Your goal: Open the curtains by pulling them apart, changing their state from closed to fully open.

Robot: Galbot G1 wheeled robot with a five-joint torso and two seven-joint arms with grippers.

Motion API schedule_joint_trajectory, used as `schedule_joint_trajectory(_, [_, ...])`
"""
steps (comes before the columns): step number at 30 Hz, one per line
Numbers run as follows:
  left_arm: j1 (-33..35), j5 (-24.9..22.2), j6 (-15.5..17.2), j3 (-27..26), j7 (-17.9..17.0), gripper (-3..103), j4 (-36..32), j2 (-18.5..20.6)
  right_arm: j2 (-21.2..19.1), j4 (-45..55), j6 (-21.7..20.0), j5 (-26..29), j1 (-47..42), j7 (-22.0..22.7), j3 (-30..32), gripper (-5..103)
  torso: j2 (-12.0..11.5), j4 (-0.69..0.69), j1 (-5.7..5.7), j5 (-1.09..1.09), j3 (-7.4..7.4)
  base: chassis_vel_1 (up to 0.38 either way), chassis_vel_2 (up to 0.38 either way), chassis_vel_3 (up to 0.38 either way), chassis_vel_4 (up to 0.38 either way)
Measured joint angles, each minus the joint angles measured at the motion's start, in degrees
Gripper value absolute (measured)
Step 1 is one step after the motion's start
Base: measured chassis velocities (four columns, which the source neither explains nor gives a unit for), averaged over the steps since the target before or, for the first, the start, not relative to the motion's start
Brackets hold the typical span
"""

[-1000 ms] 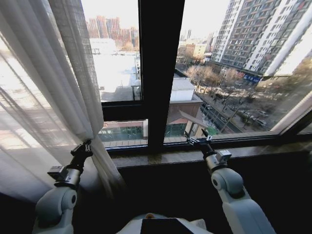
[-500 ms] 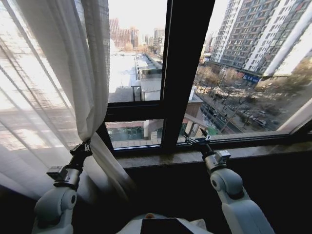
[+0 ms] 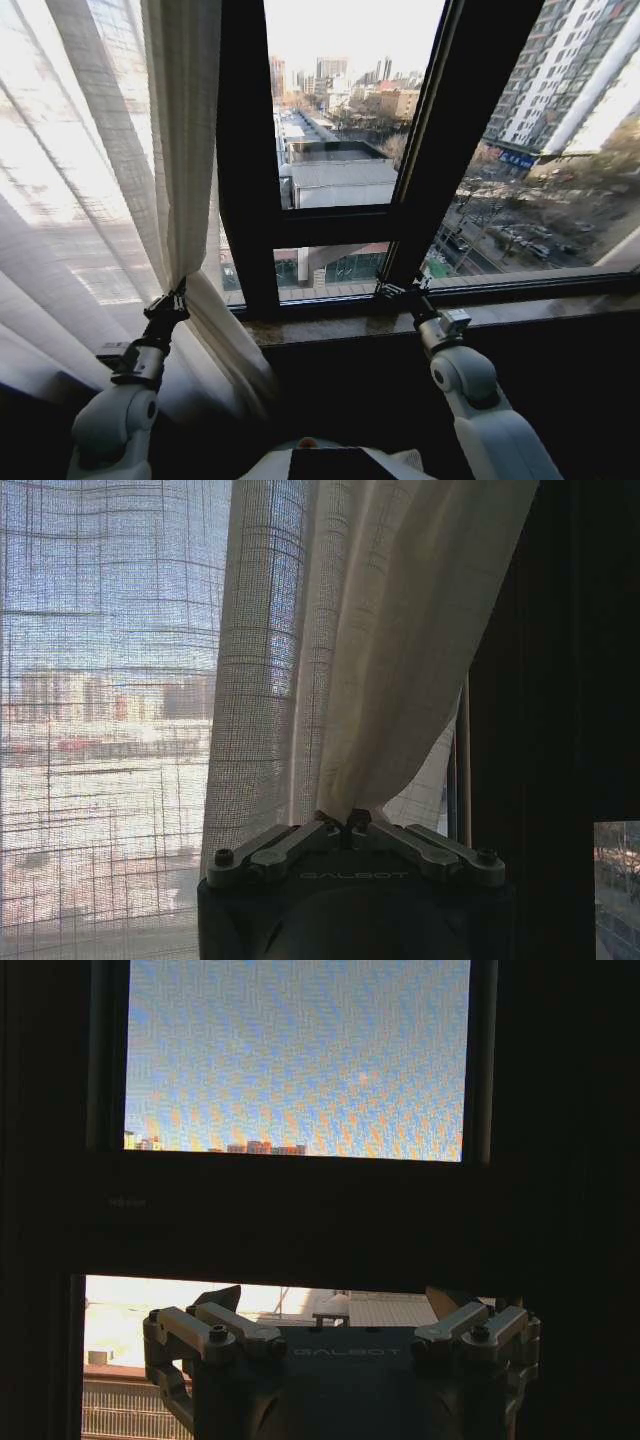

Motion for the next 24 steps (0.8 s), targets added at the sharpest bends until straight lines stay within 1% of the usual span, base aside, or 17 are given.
schedule_joint_trajectory(18, [0.0,0.7,-0.1,0.5,-0.1,0,-0.2,-0.5,0.0,-0.8,0.3,0.0,-0.3,-0.5,-0.2,100,0.0,0.01,0.00,0.00,0.00,0.347,0.353,-0.347,-0.351])
schedule_joint_trajectory(24, [0.0,1.5,-0.5,0.5,-0.3,0,-0.4,-1.3,0.2,-1.2,0.4,-0.2,-0.3,-0.8,-0.6,100,0.0,0.01,0.00,0.00,0.00,0.351,0.352,-0.356,-0.353])
